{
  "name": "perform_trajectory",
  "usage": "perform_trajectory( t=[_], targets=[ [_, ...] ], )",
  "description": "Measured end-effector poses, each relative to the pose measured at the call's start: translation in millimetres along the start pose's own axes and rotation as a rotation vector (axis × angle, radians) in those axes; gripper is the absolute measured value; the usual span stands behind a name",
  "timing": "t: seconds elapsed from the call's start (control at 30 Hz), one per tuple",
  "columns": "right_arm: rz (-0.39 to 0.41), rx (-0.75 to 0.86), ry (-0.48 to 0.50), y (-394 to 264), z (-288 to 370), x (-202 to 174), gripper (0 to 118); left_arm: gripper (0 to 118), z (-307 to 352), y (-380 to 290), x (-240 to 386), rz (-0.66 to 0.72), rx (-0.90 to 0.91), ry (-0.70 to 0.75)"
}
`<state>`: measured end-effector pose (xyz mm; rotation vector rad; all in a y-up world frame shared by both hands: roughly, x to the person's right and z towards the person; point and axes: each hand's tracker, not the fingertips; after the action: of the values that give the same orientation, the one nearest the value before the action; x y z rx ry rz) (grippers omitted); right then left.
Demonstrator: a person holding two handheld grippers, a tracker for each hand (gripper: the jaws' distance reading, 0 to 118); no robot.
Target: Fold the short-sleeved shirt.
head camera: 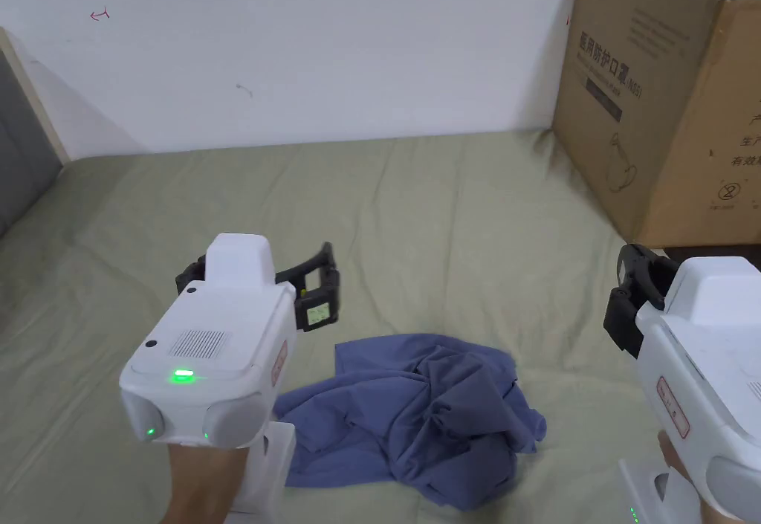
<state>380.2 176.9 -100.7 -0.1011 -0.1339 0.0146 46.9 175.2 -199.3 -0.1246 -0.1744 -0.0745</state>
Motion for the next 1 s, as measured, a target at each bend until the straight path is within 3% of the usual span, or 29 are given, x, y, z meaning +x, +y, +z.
perform_trajectory(
  t=[0.07,0.1,0.13,0.5,0.73,1.0],
  targets=[
    [0.001,0.003,0.005,2,2,-4,1,24,3,-3,-6,-0.008,0.006,0.031],
    [0.000,0.003,0.008,3,2,-5,1,8,4,-5,-9,-0.002,0.011,0.032],
    [-0.001,0.004,0.012,4,3,-6,1,1,2,-8,-11,0.002,0.012,0.035],
    [0.007,-0.001,0.024,1,-6,-6,1,0,-13,-28,-25,0.023,-0.129,0.018],
    [0.008,-0.025,0.022,-7,-14,-3,1,0,-56,-81,-32,0.128,-0.491,-0.018],
    [0.015,-0.074,0.016,-20,-29,0,1,0,-80,-163,-34,0.266,-0.785,-0.057]
  ],
)
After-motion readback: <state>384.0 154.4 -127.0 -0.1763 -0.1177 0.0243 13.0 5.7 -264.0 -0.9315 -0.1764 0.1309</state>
